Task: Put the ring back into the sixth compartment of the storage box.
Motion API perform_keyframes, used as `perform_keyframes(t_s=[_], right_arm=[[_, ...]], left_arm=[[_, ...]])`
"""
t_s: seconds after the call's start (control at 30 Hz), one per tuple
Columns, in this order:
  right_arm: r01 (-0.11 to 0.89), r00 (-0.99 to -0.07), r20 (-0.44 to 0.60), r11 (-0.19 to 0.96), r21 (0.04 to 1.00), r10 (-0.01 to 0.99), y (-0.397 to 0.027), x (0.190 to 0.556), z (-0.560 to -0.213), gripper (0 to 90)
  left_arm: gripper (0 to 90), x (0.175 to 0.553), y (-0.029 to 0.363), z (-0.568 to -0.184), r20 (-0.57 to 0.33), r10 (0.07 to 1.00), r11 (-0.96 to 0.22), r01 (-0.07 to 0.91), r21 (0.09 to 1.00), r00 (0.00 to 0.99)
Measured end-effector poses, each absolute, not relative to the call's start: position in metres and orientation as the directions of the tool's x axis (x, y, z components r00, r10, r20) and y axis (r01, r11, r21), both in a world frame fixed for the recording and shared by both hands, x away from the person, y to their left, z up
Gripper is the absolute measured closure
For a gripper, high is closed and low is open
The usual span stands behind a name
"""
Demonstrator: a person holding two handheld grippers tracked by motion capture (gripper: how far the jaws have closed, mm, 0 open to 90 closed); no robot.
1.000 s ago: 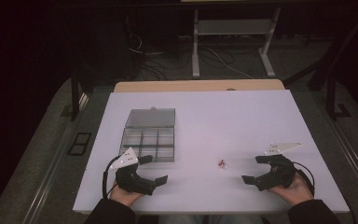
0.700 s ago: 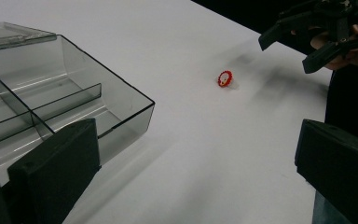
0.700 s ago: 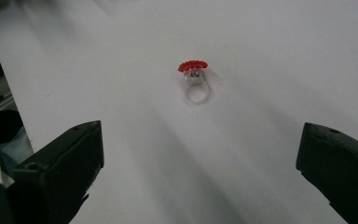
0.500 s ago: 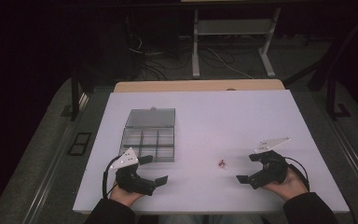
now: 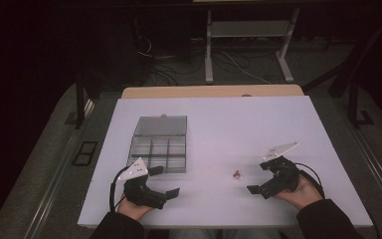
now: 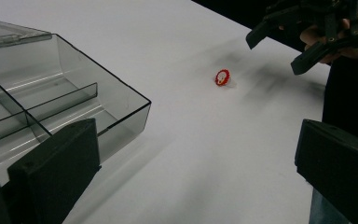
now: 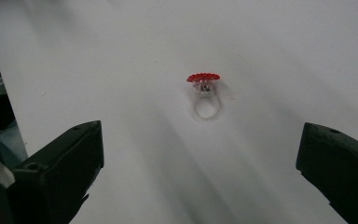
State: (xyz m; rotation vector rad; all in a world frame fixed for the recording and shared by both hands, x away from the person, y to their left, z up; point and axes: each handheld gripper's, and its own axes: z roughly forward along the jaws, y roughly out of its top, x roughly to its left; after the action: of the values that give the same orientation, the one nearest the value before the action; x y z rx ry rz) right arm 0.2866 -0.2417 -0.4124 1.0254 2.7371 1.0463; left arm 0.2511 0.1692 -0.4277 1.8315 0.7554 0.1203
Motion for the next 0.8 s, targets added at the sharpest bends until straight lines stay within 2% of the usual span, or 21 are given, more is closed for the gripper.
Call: perform_keyframes(t_s=[0.8], right_arm=[[0.544, -0.813, 0.147, 0.647, 0.534, 0.563, -0.212, 0.31, -0.418, 0.8]], left_arm=[[0.0, 0.251, 0.168, -0.428, -0.267, 0.539, -0.21, 0.435, 0.876, 0.799]])
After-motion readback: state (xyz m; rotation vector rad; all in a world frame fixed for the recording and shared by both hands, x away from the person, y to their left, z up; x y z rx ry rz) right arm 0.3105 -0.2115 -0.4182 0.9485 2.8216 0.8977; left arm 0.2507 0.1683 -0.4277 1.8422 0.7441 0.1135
